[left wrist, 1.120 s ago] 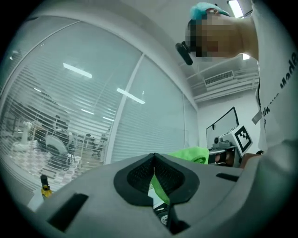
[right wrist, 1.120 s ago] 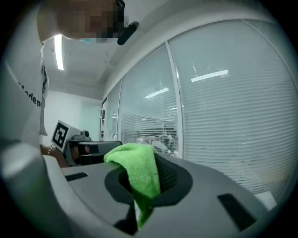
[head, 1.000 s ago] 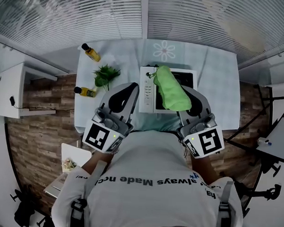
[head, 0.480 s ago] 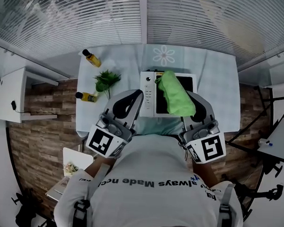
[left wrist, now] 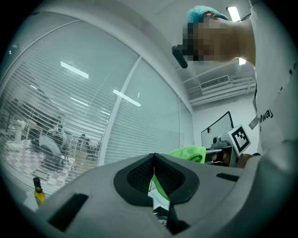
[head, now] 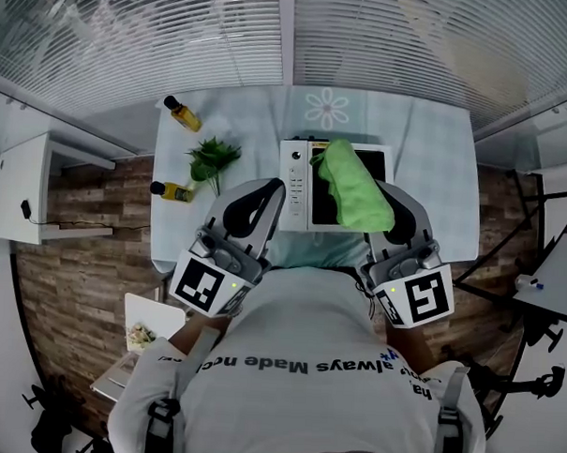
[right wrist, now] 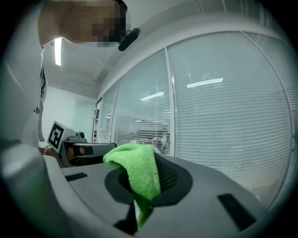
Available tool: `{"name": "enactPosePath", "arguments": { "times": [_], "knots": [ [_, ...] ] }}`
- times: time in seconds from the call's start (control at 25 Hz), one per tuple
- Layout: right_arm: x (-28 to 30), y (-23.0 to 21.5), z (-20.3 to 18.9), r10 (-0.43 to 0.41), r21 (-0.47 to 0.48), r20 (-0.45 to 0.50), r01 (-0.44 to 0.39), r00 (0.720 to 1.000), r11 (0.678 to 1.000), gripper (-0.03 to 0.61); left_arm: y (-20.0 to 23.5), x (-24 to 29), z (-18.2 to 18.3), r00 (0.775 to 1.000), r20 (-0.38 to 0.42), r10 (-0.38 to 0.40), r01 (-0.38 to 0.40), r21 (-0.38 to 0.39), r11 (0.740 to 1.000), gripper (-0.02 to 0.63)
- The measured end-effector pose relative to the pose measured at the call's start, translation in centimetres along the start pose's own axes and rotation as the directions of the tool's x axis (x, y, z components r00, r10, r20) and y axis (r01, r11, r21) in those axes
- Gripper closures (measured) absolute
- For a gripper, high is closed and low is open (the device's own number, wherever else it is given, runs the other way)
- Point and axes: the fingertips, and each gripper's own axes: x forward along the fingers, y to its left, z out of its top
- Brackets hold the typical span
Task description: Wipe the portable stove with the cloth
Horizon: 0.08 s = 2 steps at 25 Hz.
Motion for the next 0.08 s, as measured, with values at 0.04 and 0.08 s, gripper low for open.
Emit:
{"name": "enactPosePath", "arguments": {
  "times": [0.04,0.08],
  "knots": [
    [0.01,0.05,0.02,-0.001,-0.002,-0.001,0.001,1.000,1.000,0.555,-0.01,-0.07,0.01,1.000,-0.001,-0.001,0.001,0.000,1.000,0.601],
    [0.02,0.09,0.04,-0.002,-0.004,-0.001,0.002,1.000,1.000,0.555,-0.02,-0.14,0.02,1.000,-0.001,-0.002,0.002,-0.001,1.000,0.601]
  ]
}}
